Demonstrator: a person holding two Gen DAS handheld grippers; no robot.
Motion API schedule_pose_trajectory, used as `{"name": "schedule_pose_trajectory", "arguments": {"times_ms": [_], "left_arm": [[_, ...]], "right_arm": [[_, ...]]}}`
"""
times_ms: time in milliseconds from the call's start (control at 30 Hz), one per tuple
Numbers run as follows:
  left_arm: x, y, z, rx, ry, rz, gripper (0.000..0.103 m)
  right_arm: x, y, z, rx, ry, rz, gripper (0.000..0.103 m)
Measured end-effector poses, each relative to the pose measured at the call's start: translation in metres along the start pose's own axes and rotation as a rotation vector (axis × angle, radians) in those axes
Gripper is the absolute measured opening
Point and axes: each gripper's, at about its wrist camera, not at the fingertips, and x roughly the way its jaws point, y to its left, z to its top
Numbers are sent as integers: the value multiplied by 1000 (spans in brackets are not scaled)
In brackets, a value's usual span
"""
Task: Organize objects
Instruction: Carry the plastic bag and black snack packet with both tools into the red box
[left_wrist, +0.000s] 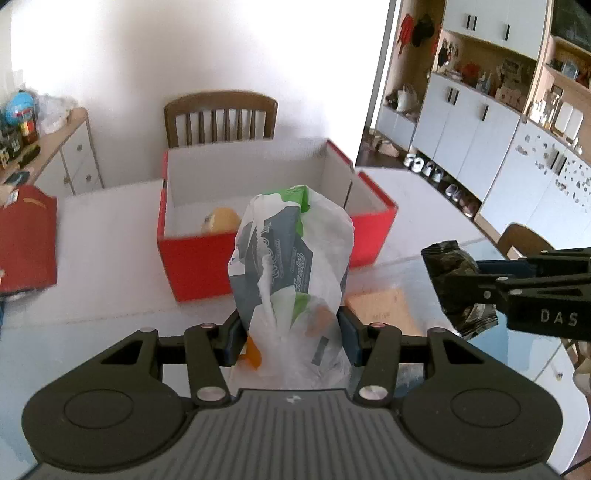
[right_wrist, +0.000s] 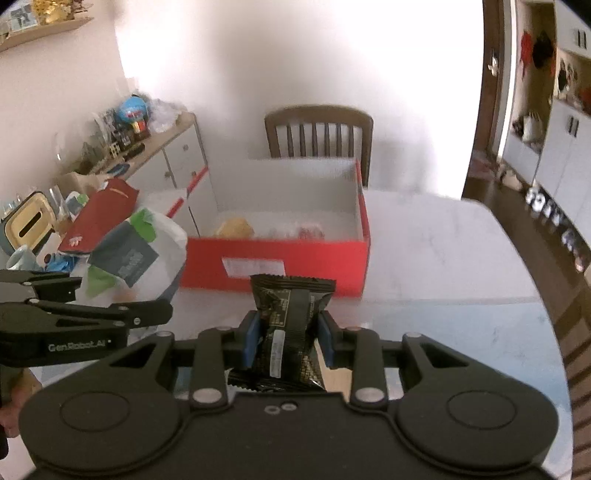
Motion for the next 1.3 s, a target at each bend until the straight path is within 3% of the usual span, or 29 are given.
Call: {"name": "schedule_pose_trajectory", "arguments": {"times_ms": [233, 400, 933, 1300], "left_arm": [[4, -1, 36, 36, -57, 28, 51], [17, 3, 57, 65, -53, 45, 51], [85, 25, 108, 122, 39, 120, 51], [145, 30, 127, 160, 123, 145, 52]], "right_arm": [[13, 1, 31, -30, -42, -4, 32], [27, -1, 53, -49, -49, -6, 32], [87, -4, 105, -92, -38, -21, 32], [162, -23, 129, -32, 54, -36, 32]]}}
